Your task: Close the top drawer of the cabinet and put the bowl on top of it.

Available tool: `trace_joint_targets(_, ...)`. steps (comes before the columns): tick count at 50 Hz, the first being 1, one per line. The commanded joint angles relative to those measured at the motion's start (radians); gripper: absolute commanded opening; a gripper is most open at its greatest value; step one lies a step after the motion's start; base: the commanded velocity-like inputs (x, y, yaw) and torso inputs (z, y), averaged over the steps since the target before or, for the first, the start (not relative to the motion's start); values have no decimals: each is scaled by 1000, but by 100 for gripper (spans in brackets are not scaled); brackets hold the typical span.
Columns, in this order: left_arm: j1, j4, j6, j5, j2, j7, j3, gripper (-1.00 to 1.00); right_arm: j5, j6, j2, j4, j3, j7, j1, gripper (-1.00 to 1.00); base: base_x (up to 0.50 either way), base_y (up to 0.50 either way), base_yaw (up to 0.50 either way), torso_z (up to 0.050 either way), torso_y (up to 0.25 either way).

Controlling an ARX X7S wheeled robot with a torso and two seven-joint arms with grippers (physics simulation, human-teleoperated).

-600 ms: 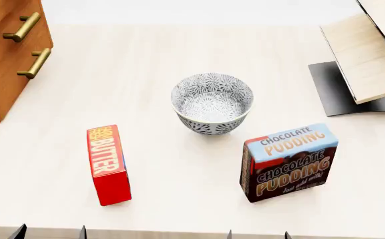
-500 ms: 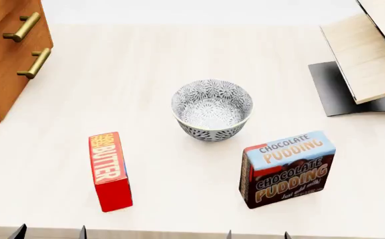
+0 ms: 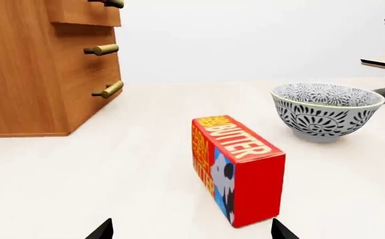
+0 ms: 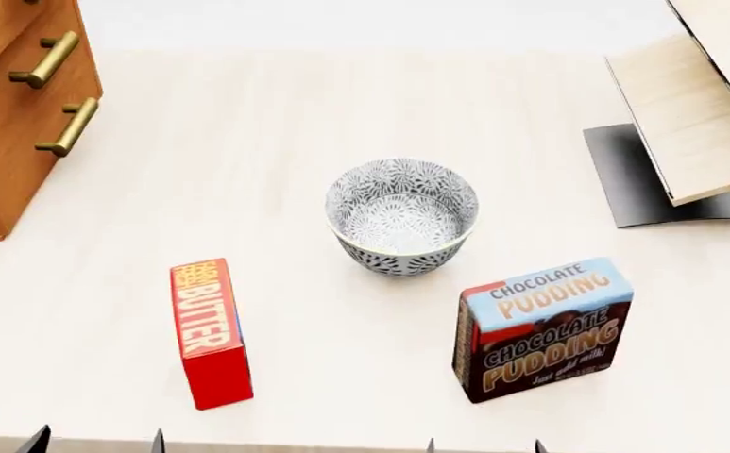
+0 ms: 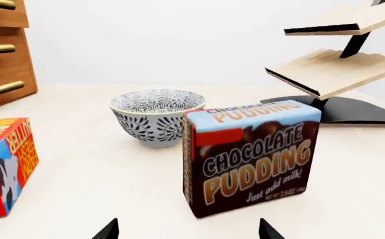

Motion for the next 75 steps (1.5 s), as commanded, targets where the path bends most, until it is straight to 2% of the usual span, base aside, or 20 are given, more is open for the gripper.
trace_joint_targets(1, -8, -9, -9, 1, -18, -29, 26, 100, 16, -5, 18, 9, -24, 15, 4, 100, 0, 0, 0, 45, 148)
trace_joint_targets(22, -8, -7, -5, -21, -41, -59, 51, 100, 41, -16, 41, 8, -53, 37, 3, 100, 0, 0, 0, 45, 149)
trace_joint_targets(25, -5, -8, 55, -37, -53, -39, 52, 100, 78, 29, 44, -1, -53, 26, 6, 100, 0, 0, 0, 45, 148)
trace_joint_targets(26, -11, -11, 35, -18, -53, -71, 42, 100, 77, 22, 39, 8, -42, 44, 8, 100, 0, 0, 0, 0, 0)
trace_joint_targets(27, -22, -17, -12, -41, -53, -62, 37, 100, 82, 9, 32, 14, -28, 62, 9, 100, 0, 0, 0, 0, 0)
trace_joint_targets(28, -39, 15, -137, -98, -47, -66, 10, 100, 37, 55, 38, -7, -35, 102, 18, 100, 0, 0, 0, 0, 0)
trace_joint_targets(30, -34, 179, -319, -169, -64, -72, -10, 100, 148, 303, 51, -217, -7, 100, 20, 100, 0, 0, 0, 0, 0)
trace_joint_targets(32, -24, 283, -358, -170, -82, -80, -5, 100, 157, 432, 72, -361, -2, 131, 35, 100, 0, 0, 0, 0, 0)
trace_joint_targets(34, -64, 472, -596, -272, -103, -107, -56, 100, 294, 686, 93, -554, 60, 151, 91, 100, 0, 0, 0, 0, 0)
trace_joint_targets(36, -116, 592, -770, -348, -114, -141, -106, 100, 346, 822, 117, -664, 98, 185, 142, 100, 0, 0, 0, 0, 0)
trace_joint_targets(37, -181, 692, -903, -389, -134, -177, -134, 100, 402, 972, 140, -747, 141, 216, 209, 100, 0, 0, 0, 0, 0)
trace_joint_targets(39, -265, 776, -1044, -442, -143, -213, -173, 100, 475, 1120, 149, -826, 210, 246, 285, 100, 0, 0, 0, 0, 0)
trace_joint_targets(40, -345, 823, -1132, -468, -156, -236, -194, 100, 548, 1267, 151, -891, 279, 267, 359, 100, 0, 0, 0, 0, 0)
trace_joint_targets(43, -511, 882, -1384, -570, -129, -272, -298, 100, 717, 1576, 122, -1016, 454, 296, 517, 100, 0, 0, 0, 0, 0)
trace_joint_targets(44, -570, 910, -1482, -610, -116, -277, -345, 100, 867, 1583, 159, -992, 504, 399, 539, 100, 0, 0, 0, 0, 0)
trace_joint_targets(46, -614, 946, -1547, -643, -135, -278, -366, 100, 1144, 1582, 238, -951, 553, 591, 580, 100, 0, 0, 0, 0, 0)
trace_joint_targets(49, -604, 961, -1556, -703, -164, -296, -402, 100, 1319, 1567, 297, -912, 598, 718, 604, 100, 0, 0, 0, 0, 0)
trace_joint_targets(53, -589, 984, -1550, -740, -186, -310, -430, 100, 1249, 1508, 323, -920, 577, 664, 566, 100, 0, 0, 0, 0, 0)
trace_joint_targets(64, -511, 938, -1392, -670, -243, -322, -356, 100, 1178, 1426, 356, -944, 569, 592, 478, 100, 0, 0, 0, 0, 0)
trace_joint_targets(75, -524, 965, -1424, -705, -254, -335, -401, 100, 1217, 1414, 359, -946, 561, 620, 491, 100, 109, 0, 0, 0, 0)
